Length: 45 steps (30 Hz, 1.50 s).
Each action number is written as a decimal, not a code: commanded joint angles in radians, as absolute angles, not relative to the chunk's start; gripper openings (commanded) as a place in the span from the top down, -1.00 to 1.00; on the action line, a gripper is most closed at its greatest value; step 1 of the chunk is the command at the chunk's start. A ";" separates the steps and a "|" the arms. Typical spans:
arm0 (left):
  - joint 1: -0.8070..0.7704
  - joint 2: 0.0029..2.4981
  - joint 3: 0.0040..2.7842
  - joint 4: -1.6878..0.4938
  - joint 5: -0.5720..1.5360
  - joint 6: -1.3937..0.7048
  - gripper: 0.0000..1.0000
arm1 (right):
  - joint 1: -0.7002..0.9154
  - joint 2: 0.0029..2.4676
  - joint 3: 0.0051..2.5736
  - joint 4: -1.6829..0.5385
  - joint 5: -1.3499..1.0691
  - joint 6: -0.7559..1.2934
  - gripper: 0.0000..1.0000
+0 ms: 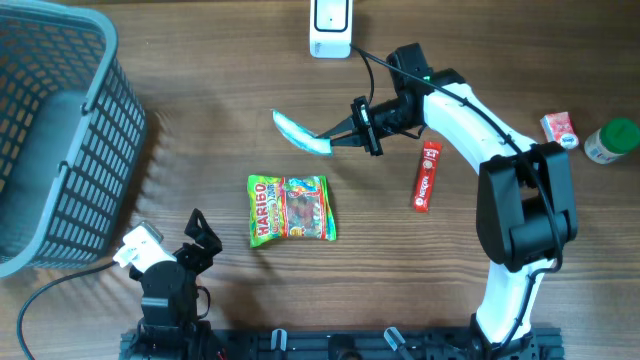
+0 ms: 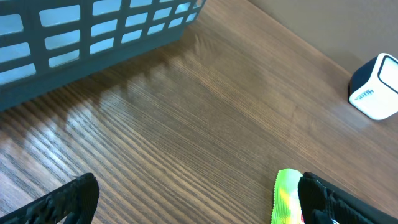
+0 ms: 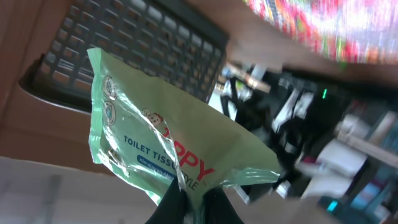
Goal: Scan the item barcode
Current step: 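Lift the Zappy pack and hold it up to the white scanner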
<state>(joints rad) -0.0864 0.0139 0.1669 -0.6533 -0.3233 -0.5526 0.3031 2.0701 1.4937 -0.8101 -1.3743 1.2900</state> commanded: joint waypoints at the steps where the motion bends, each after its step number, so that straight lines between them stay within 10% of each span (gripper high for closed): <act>1: -0.083 0.005 0.167 -0.657 -0.322 -0.558 -1.00 | 0.309 2.049 1.494 -0.833 -1.522 1.393 0.91; 36: -0.083 0.005 0.167 -0.657 -0.322 -0.558 -1.00 | 0.138 2.054 1.473 -0.888 -1.574 1.479 0.92; 45: -0.083 0.005 0.168 -0.657 -0.322 -0.558 -1.00 | 0.169 2.053 1.471 -0.988 -1.118 0.954 0.91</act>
